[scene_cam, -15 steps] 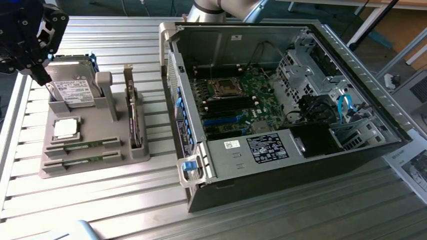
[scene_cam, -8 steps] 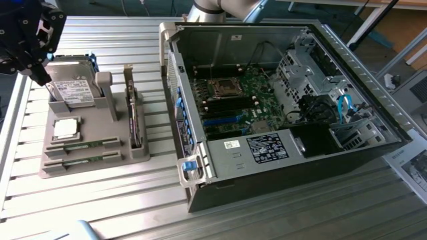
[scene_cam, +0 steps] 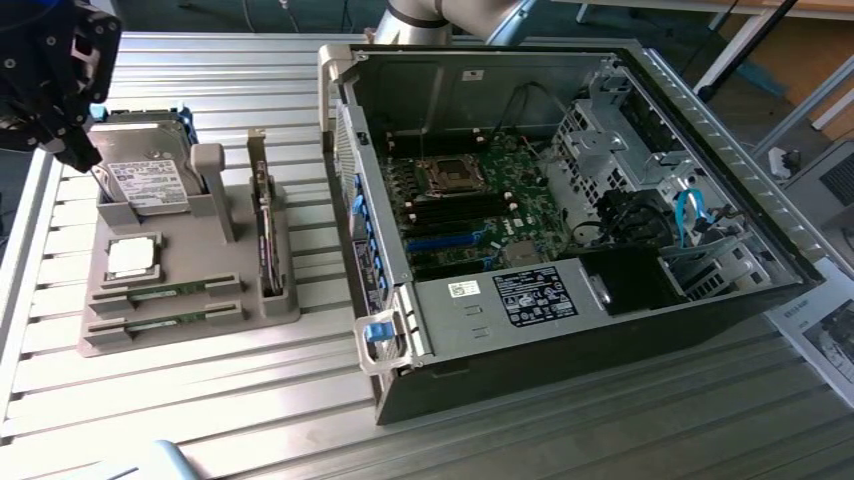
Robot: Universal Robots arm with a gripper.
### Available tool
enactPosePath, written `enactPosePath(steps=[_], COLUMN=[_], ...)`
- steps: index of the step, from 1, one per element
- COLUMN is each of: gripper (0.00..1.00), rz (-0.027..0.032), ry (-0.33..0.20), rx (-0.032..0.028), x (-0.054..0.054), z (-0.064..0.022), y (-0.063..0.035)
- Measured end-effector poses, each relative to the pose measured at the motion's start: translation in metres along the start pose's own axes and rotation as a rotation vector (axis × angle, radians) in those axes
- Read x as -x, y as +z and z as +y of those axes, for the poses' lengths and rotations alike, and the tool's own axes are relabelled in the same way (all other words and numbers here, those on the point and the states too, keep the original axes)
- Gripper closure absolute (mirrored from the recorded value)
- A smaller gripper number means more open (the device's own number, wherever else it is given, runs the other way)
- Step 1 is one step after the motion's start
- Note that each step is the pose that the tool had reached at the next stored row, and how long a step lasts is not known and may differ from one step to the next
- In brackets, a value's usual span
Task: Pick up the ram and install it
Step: 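Pick up the ram and move it above insertion slot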
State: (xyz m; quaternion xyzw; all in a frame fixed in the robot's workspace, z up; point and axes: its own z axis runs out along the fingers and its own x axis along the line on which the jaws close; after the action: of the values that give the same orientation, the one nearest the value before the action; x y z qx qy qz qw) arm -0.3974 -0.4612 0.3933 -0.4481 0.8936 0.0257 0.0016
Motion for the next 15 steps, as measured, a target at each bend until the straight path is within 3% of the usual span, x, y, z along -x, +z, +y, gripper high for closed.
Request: enactPosePath(steps=[15], gripper=[0.89], rz=[0.009], ry=[-0.201], rx=[0.0052], x=[0.0], z=[0.0], y=[0.0])
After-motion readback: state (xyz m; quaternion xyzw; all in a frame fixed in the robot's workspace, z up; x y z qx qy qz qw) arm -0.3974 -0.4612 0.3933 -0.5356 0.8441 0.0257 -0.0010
